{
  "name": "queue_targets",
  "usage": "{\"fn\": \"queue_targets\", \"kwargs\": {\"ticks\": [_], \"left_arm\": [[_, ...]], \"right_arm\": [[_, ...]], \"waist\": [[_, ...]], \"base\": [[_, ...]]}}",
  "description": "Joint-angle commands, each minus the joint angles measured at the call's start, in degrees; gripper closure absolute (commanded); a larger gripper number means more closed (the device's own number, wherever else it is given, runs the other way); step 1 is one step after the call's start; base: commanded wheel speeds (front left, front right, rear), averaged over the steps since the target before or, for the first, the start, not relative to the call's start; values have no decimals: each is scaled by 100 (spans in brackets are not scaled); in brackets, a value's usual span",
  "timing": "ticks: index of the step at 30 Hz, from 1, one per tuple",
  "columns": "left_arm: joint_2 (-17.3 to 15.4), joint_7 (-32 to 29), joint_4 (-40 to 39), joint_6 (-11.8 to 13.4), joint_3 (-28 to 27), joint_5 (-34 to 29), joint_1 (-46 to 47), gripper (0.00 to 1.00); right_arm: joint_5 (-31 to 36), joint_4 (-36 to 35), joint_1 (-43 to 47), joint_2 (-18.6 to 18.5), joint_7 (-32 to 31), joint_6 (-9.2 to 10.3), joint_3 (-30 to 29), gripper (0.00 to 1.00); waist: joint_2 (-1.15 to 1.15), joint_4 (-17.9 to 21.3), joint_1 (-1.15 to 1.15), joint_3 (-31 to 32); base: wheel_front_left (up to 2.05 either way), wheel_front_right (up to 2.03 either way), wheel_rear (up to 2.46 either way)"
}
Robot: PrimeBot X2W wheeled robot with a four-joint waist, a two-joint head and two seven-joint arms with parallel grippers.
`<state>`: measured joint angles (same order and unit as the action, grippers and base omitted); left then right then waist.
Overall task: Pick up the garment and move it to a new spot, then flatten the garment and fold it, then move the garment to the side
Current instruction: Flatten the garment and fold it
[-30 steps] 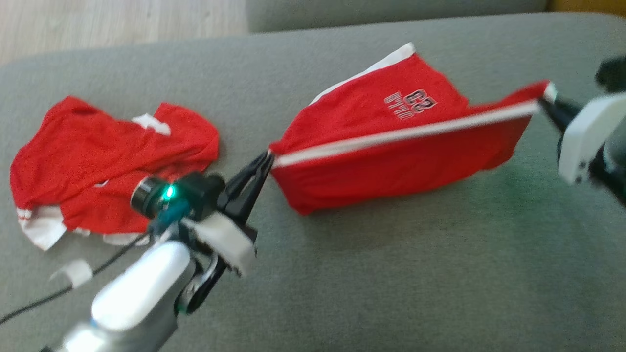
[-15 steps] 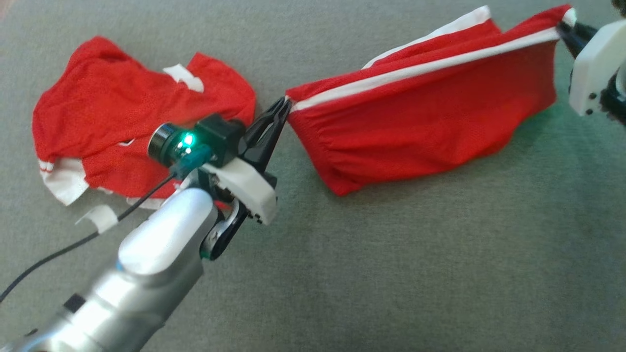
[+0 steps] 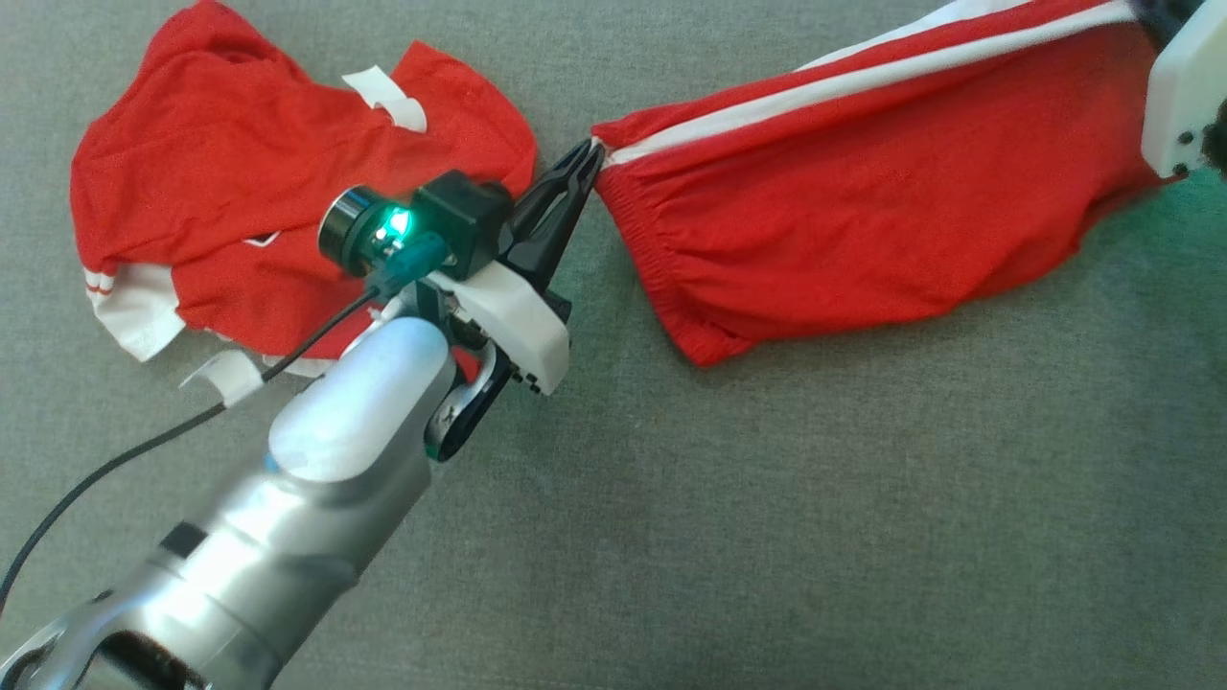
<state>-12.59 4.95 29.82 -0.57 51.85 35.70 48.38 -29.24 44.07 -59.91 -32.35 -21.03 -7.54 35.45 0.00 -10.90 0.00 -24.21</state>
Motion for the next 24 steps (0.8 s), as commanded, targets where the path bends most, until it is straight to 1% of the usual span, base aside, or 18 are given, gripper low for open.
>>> {"fn": "queue_targets", "kwargs": {"ticks": [1,2,3,4,9,12,17,22,24], "left_arm": [[-103,52,-36,-13,-160,-51,287,100],[-83,68,9,-20,-154,-56,314,63],[-64,83,55,-23,-149,-60,337,15],[-50,93,104,-23,-146,-60,354,0],[-38,203,300,15,-196,-22,374,0],[-86,385,350,90,-330,51,337,0],[-229,787,248,346,-741,228,161,0],[-416,972,-101,639,-1172,269,-212,0],[-487,993,-294,748,-1336,236,-425,0]], "right_arm": [[73,-28,-189,-21,143,5,54,57],[106,64,-241,-11,223,5,63,28],[129,156,-279,18,291,5,77,0],[132,229,-309,59,364,5,96,0],[86,571,-396,242,873,5,80,0],[52,684,-372,311,1390,5,-4,0],[-208,708,-178,537,2347,5,-377,0],[-385,562,267,723,3059,5,-776,0],[-351,480,476,764,3254,5,-946,0]], "waist": [[0,-20,0,-58],[0,-19,0,-81],[0,-19,0,-97],[0,-12,0,-107],[0,72,0,-46],[0,153,0,104],[0,337,0,484],[0,508,0,923],[0,568,0,1084]], "base": [[0,0,0],[0,0,0],[0,0,0],[0,0,0],[0,0,0],[0,0,0],[0,0,0],[0,0,0],[0,0,0]]}}
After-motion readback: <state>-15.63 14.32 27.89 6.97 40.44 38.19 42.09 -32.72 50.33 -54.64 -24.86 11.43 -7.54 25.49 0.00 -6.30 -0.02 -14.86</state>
